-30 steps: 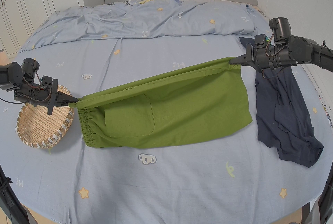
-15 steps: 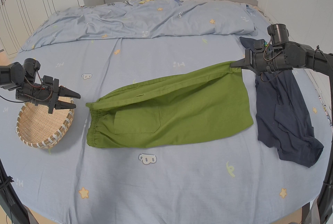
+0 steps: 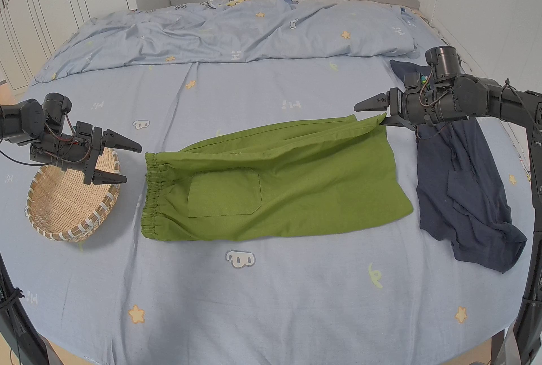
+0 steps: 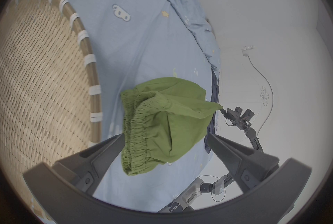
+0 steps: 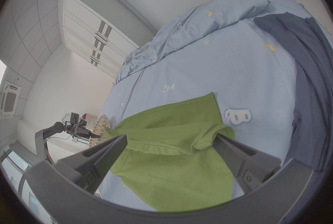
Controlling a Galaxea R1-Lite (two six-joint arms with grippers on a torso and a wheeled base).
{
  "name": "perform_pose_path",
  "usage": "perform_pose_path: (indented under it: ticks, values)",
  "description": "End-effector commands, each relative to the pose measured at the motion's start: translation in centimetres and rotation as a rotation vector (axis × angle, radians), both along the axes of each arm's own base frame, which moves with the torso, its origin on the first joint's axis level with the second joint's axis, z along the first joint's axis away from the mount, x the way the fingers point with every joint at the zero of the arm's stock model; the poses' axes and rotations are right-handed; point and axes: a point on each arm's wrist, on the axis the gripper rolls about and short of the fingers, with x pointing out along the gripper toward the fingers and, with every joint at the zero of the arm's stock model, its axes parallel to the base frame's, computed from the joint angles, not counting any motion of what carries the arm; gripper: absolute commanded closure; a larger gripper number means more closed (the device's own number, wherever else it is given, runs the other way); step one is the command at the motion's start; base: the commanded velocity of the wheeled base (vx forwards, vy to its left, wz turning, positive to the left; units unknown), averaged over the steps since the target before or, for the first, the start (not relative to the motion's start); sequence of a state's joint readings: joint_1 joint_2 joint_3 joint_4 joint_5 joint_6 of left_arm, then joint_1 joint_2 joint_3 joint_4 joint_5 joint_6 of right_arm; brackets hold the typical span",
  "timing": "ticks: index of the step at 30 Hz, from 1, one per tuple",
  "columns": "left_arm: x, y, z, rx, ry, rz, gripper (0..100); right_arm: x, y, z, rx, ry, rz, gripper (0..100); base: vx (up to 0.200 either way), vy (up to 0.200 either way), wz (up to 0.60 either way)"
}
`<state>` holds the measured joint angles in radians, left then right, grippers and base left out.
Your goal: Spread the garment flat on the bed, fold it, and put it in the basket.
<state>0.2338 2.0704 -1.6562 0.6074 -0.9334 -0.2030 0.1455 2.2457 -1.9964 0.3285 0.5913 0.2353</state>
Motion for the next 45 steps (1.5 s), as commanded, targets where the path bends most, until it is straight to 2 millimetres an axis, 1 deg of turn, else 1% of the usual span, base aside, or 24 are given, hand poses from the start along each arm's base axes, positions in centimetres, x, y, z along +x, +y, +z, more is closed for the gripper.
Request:
perform_pose_path:
  ticks: [1,3,4,6,7,8,11,12,13,15,16,19,20,23,25,26,28,29,31,33,35,40,44,45]
  values:
    - [-1.4,-2.3,2.0,0.007,-0.038,-0.051,0,-0.3,0.5,0.0,0.002,0.015,0.009,0,0.0,0.0,0.0]
    - [-1.3,-4.4,2.2,0.005,-0.049,-0.109,0,-0.7,0.7,0.6,0.006,0.005,0.014,0,0.0,0.0,0.0]
    - [-1.2,-4.6,2.2,0.005,-0.049,-0.114,0,-0.7,0.7,0.7,0.006,0.003,0.014,0,0.0,0.0,0.0]
    - [-0.4,-6.7,2.6,-0.009,-0.057,-0.152,0,-0.9,0.7,0.9,0.011,0.006,0.01,0,0.0,0.0,0.0]
    - [0.1,-7.5,2.3,-0.017,-0.049,-0.162,0,-0.9,0.7,0.9,0.014,0.009,0.008,0,0.0,0.0,0.0]
    - [1.0,-8.1,1.4,-0.028,-0.028,-0.167,0,-0.9,0.9,0.9,0.015,0.01,0.01,0,0.0,0.0,0.0]
    - [3.0,-8.7,-0.4,-0.036,-0.023,-0.161,0,-1.0,0.9,1.0,0.02,0.014,0.008,0,0.0,0.0,0.0]
    - [3.2,-8.7,-0.5,-0.036,-0.025,-0.158,0,-1.0,0.9,0.9,0.02,0.015,0.008,0,0.0,0.0,0.0]
    - [4.0,-8.9,-1.1,-0.041,-0.022,-0.159,0,-1.0,1.0,1.0,0.022,0.016,0.009,0,0.0,0.0,0.0]
    - [4.9,-9.1,-1.3,-0.052,-0.015,-0.148,0,-1.0,1.0,1.0,0.023,0.015,0.009,0,0.0,0.0,0.0]
    - [5.5,-9.1,-1.6,-0.061,-0.002,-0.137,0,-1.0,1.3,1.0,0.025,0.016,0.014,0,0.0,0.0,0.0]
    - [6.3,-9.2,-1.8,-0.067,-0.004,-0.131,0,-1.0,1.7,1.0,0.028,0.017,0.02,0,0.0,0.0,0.0]
    - [6.3,-9.1,-1.8,-0.068,-0.006,-0.131,0,-1.0,1.7,1.0,0.028,0.017,0.02,0,0.0,0.0,0.0]
    - [7.8,-8.8,-1.6,-0.088,-0.017,-0.101,0,-1.0,2.2,0.8,0.025,0.021,0.03,0,0.0,0.0,0.0]
    - [8.0,-8.6,-1.5,-0.093,-0.019,-0.093,0,-1.1,2.2,0.7,0.026,0.023,0.033,0,0.0,0.0,0.0]
    - [8.5,-8.3,-1.3,-0.104,-0.021,-0.072,0,-1.0,2.2,0.7,0.023,0.024,0.032,0,0.0,0.0,0.0]
    - [8.8,-7.8,-1.6,-0.109,-0.01,-0.052,0,-1.0,2.2,0.6,0.023,0.026,0.032,0,0.0,0.0,0.0]
    - [9.0,-7.0,-2.1,-0.116,0.007,-0.028,0,-1.0,2.2,0.5,0.023,0.029,0.032,0,0.0,0.0,0.0]
    - [9.1,-6.5,-2.4,-0.122,0.018,-0.013,0,-1.0,2.2,0.5,0.023,0.029,0.032,0,0.0,0.0,0.0]
    - [9.3,-5.3,-2.7,-0.137,0.038,0.028,0,-0.9,2.2,0.5,0.023,0.029,0.03,0,0.0,0.0,0.0]
    - [9.4,-4.7,-2.9,-0.142,0.042,0.044,0,-0.9,2.1,0.5,0.023,0.026,0.029,0,0.0,0.0,0.0]
    - [9.3,-4.5,-2.9,-0.141,0.042,0.05,0,-0.9,2.1,0.5,0.022,0.021,0.025,0,0.0,0.0,0.0]
    - [9.1,-4.6,-2.4,-0.14,0.039,0.047,0,-0.9,2.1,0.7,0.025,0.018,0.023,0,0.0,0.0,0.0]
    - [8.9,-4.6,-1.9,-0.141,0.033,0.048,0,-0.8,2.1,0.9,0.034,0.016,0.017,0,0.0,0.0,0.0]
